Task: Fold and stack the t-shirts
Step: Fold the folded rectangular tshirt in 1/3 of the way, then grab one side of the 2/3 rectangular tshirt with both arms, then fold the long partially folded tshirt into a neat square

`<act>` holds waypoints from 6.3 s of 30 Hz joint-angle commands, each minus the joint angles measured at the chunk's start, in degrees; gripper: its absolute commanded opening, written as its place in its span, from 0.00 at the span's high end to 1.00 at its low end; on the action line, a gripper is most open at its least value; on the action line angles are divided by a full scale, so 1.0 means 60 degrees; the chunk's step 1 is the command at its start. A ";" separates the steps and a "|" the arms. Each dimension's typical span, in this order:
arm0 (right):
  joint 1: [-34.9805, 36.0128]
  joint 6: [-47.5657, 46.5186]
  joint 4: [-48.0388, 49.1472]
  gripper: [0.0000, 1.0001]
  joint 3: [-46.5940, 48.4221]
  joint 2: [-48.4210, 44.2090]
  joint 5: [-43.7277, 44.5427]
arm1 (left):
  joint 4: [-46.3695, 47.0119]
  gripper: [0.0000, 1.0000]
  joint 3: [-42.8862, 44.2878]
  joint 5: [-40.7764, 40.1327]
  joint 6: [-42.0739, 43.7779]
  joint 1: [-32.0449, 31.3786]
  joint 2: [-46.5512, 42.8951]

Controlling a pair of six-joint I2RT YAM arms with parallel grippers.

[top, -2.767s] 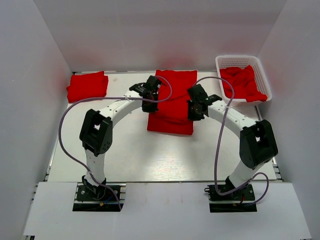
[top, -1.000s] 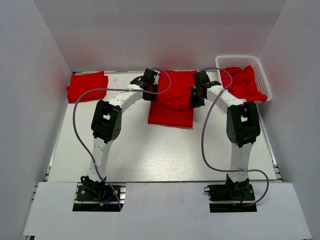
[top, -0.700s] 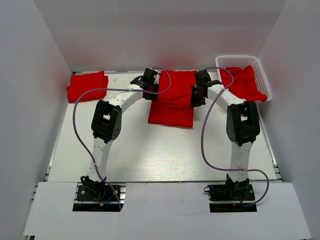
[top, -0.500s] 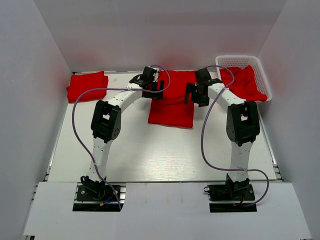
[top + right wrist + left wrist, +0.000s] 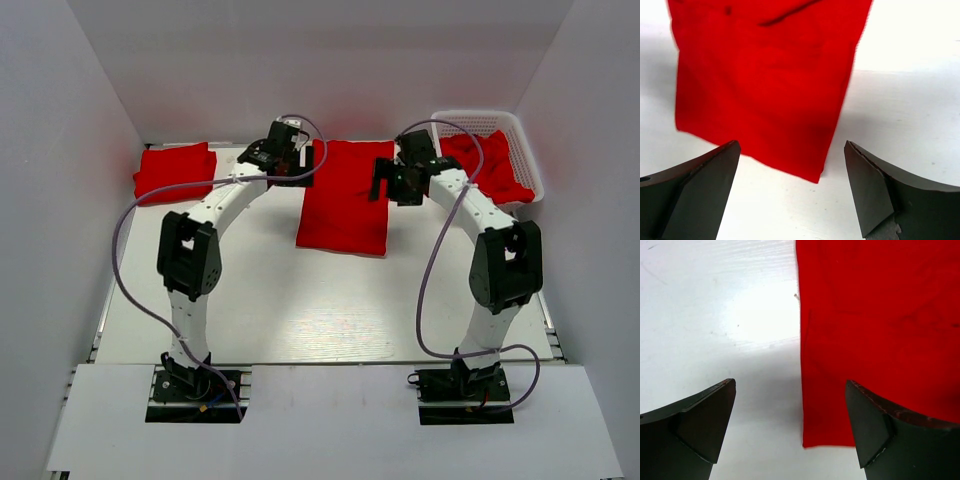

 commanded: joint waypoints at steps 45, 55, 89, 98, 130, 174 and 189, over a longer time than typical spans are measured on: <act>0.0296 0.2424 0.2733 0.87 -0.5122 -0.0566 -0.0611 | 0.2662 0.81 -0.5990 0.2956 -0.0952 -0.0804 -0.0906; 0.0384 0.2264 0.2705 1.00 -0.6701 -0.2484 -0.0904 | 0.1639 1.00 -0.7278 0.3044 -0.1405 -0.0804 -0.2808; 0.1264 0.1737 0.0009 1.00 -0.3706 -0.4348 -0.0539 | -0.2172 1.00 -0.5069 0.2766 -0.3148 -0.0440 -0.5171; 0.1014 0.1429 0.0273 1.00 -0.1947 -0.2722 -0.0407 | -0.1981 1.00 -0.3737 0.2955 -0.3018 0.0337 -0.3926; 0.0077 0.1150 0.0522 1.00 0.0794 0.0223 -0.1036 | -0.1937 1.00 0.0395 0.2868 -0.1876 0.1202 -0.0557; -0.0334 0.0814 0.1269 0.10 0.3155 0.2320 -0.2150 | -0.0678 0.00 0.0926 0.2282 -0.1217 0.1642 0.0134; 0.1058 -0.0506 0.1458 0.10 -0.0099 0.0750 -0.2559 | 0.1693 0.00 -0.3851 0.4391 -0.1025 0.1350 -0.3162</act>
